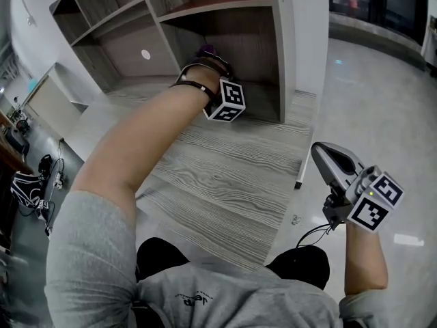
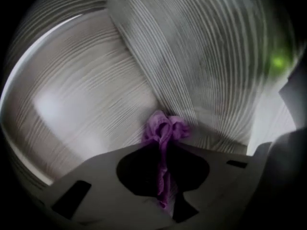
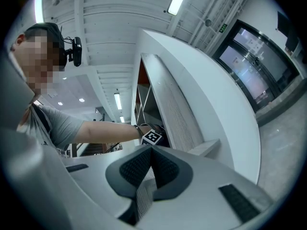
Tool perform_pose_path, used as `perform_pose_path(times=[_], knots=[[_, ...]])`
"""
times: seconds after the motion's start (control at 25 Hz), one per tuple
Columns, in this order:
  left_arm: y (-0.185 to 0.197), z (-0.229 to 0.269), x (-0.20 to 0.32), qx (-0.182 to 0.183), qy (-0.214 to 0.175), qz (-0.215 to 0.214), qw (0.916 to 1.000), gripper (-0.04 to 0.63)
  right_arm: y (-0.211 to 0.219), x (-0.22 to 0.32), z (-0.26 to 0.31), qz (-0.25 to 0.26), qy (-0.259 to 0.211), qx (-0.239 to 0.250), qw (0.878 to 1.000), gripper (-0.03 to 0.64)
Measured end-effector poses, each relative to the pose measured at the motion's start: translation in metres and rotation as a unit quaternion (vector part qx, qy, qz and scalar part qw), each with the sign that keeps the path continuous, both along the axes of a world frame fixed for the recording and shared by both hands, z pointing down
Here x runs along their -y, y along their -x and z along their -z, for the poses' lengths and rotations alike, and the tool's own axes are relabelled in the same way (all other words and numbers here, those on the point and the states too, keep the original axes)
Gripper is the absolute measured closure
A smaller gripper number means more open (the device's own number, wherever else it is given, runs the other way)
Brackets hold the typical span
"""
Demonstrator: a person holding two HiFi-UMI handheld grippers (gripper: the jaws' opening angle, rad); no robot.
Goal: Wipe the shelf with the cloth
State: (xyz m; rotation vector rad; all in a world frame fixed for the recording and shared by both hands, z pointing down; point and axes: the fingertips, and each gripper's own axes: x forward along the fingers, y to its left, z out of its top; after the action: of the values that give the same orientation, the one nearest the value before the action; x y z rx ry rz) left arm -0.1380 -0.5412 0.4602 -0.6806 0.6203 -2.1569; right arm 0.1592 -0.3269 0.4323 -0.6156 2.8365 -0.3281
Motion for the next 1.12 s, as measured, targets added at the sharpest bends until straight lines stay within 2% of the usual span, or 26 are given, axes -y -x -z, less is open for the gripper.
perform_pose_path(times=[0.08, 0.16, 0.32, 0.4, 0.48, 0.6, 0.72, 0.8, 0.96, 1.12], knots=[[-0.006, 0.009, -0.006, -0.036, -0.009, -0.006, 0.9993, 0.518, 0.001, -0.001, 0.002, 0.0, -0.001, 0.0, 1.0, 0.597], [-0.016, 0.033, -0.017, -0.064, -0.034, -0.027, 0.997, 0.518, 0.004, -0.002, 0.003, 0.003, -0.003, 0.0, 1.0, 0.597], [-0.024, 0.093, -0.043, -0.088, -0.087, -0.059, 0.9905, 0.52, 0.013, -0.002, 0.006, 0.009, -0.006, -0.002, 1.0, 0.597], [-0.021, 0.127, -0.056, -0.074, -0.115, -0.066, 0.9884, 0.52, 0.019, -0.003, 0.01, 0.011, -0.011, -0.003, 1.0, 0.597], [-0.013, 0.152, -0.064, -0.046, -0.138, -0.068, 0.9871, 0.52, 0.024, -0.003, 0.017, 0.014, -0.018, -0.004, 1.0, 0.597], [-0.001, 0.165, -0.065, 0.004, -0.148, -0.066, 0.9867, 0.517, 0.03, -0.006, 0.027, 0.018, -0.03, -0.005, 0.999, 0.597], [0.003, 0.158, -0.056, 0.034, -0.141, -0.057, 0.9878, 0.517, 0.034, -0.008, 0.031, 0.019, -0.033, -0.005, 0.999, 0.597], [0.005, 0.148, -0.052, 0.04, -0.125, -0.044, 0.9904, 0.517, 0.037, -0.01, 0.031, 0.021, -0.033, -0.006, 0.999, 0.597], [0.007, 0.104, -0.056, 0.034, -0.048, -0.011, 0.9982, 0.517, 0.04, -0.009, 0.026, 0.023, -0.027, -0.01, 0.999, 0.597], [0.008, 0.052, -0.062, 0.009, 0.033, 0.009, 0.9994, 0.515, 0.039, -0.009, 0.024, 0.024, -0.022, -0.009, 0.999, 0.597]])
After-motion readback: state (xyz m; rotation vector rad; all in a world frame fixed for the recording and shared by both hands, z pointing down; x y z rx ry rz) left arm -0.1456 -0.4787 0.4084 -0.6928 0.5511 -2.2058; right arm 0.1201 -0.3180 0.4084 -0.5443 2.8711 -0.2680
